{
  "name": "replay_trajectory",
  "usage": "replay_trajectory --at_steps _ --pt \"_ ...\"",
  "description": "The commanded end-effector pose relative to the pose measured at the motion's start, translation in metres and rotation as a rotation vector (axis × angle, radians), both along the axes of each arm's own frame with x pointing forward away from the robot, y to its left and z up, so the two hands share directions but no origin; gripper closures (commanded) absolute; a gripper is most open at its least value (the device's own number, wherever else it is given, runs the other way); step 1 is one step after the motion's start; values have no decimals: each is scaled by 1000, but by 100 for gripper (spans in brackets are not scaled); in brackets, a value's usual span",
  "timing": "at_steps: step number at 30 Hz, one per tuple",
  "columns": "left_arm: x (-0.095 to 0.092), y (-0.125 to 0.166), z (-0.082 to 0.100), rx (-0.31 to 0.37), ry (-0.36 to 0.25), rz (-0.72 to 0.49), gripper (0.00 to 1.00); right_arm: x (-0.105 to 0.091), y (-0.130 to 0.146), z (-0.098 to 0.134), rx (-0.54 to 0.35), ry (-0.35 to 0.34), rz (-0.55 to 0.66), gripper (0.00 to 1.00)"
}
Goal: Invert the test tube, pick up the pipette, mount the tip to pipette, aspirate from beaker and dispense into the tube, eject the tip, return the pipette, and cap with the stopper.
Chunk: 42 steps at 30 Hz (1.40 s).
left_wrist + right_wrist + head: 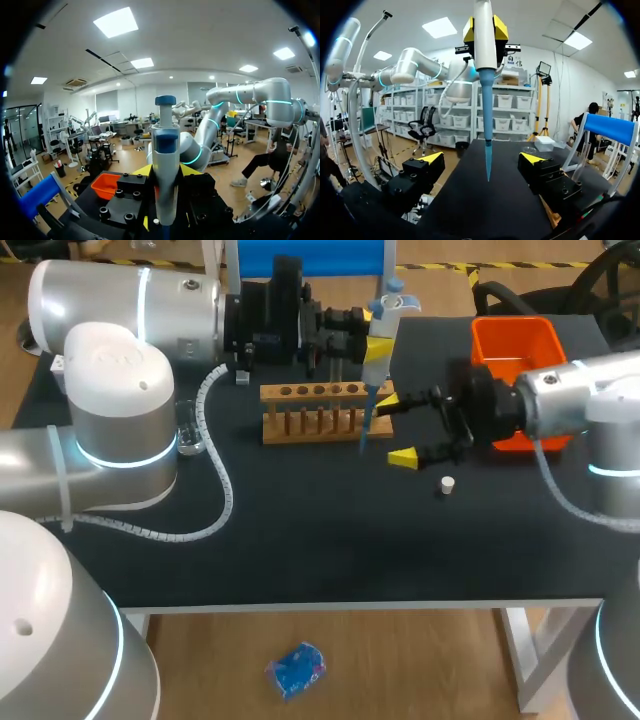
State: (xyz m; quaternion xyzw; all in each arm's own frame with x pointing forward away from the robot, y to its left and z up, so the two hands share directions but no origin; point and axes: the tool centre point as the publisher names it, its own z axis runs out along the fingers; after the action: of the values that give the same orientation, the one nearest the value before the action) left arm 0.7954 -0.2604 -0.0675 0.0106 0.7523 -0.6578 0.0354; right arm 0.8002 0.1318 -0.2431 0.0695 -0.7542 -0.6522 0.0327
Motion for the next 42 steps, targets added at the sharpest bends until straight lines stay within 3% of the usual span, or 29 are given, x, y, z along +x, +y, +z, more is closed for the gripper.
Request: replay_trajectory --at_steps 1,4,12,17,22,27,30,31,42 --pt "0 0 0 -4 -1 1 100 -3 -23 11 -94 -18 12 0" --pt "0 0 0 -4 -1 1 100 -3 -35 9 -147 -51 1 0" --pt "0 0 0 -4 -1 1 100 -3 -35 9 -147 -51 1 0" --pt "10 35 0 -44 -21 29 100 -3 -35 9 -147 -51 1 0" --pt "22 70 0 -39 -25 103 100 -4 -31 10 -181 -27 -25 0" --pt "36 103 -3 -47 -47 157 100 -7 -7 9 -237 17 -69 0" --pt "43 118 -6 -25 -55 159 100 -4 13 9 -251 -2 -103 0" --pt "43 118 -6 -25 -55 159 100 -4 21 9 -257 -28 -116 0" --pt "43 118 -6 -25 -55 159 100 -4 21 9 -257 -28 -116 0"
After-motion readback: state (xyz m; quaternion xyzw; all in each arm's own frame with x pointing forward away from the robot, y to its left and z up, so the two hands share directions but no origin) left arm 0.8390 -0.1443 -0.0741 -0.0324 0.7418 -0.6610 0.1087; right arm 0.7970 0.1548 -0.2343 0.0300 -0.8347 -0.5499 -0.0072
